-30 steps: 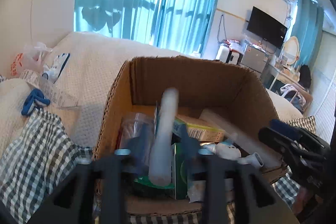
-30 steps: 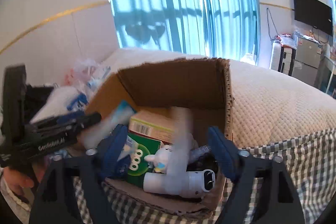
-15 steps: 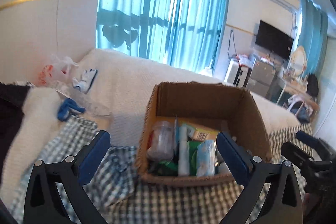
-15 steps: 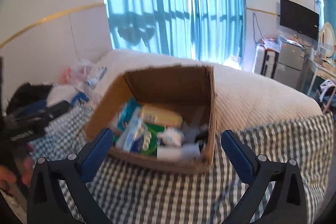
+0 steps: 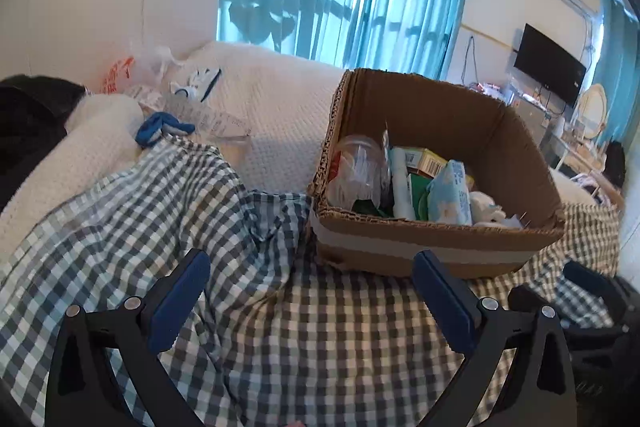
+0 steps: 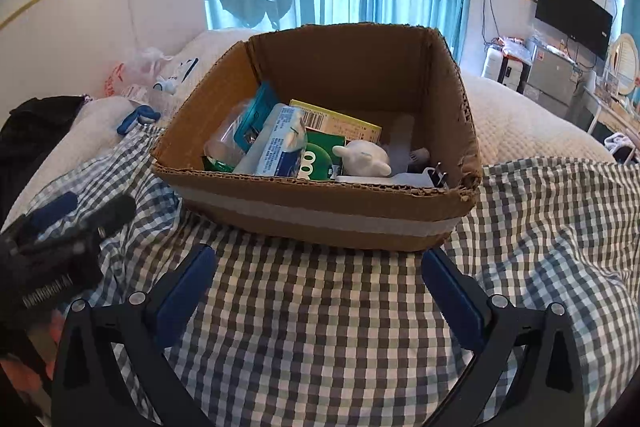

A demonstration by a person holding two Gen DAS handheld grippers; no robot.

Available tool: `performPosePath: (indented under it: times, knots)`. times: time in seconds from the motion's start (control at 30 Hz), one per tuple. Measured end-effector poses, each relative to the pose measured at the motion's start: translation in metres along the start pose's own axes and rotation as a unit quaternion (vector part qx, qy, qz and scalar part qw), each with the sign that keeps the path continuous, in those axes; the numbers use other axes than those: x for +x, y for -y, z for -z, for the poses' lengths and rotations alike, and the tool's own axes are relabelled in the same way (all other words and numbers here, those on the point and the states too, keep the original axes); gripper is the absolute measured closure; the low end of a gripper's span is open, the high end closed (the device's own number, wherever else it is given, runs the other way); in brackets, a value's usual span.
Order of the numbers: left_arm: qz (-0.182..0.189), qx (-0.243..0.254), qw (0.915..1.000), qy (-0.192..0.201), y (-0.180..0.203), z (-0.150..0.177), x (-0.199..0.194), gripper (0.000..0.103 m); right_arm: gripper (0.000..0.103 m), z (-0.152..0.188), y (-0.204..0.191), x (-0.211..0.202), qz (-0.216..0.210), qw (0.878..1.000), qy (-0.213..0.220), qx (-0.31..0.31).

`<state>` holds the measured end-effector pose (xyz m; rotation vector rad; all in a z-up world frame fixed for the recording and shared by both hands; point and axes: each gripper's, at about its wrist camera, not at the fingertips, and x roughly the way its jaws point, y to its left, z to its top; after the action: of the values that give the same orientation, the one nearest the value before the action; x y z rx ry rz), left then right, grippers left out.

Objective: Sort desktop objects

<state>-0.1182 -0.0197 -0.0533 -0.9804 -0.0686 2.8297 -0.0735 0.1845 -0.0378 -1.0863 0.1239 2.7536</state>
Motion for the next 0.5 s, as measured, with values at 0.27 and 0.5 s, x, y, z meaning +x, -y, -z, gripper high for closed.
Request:
performPosePath:
  times: [0.27, 0.5]
  knots:
    - [-0.014, 0.023, 0.9996, -0.011, 0.0052, 0.0043, 0.0086, 0.000, 0.001, 0.0043, 0.0022, 0.0054, 0.006, 1.000, -0.006, 0.008]
    - [-0.017, 0.018, 0.9996, -0.009, 0.0041, 0.0043, 0.0056, 0.000, 0.001, 0.0068, 0.0006, 0.0058, 0.003, 1.000, -0.011, 0.007]
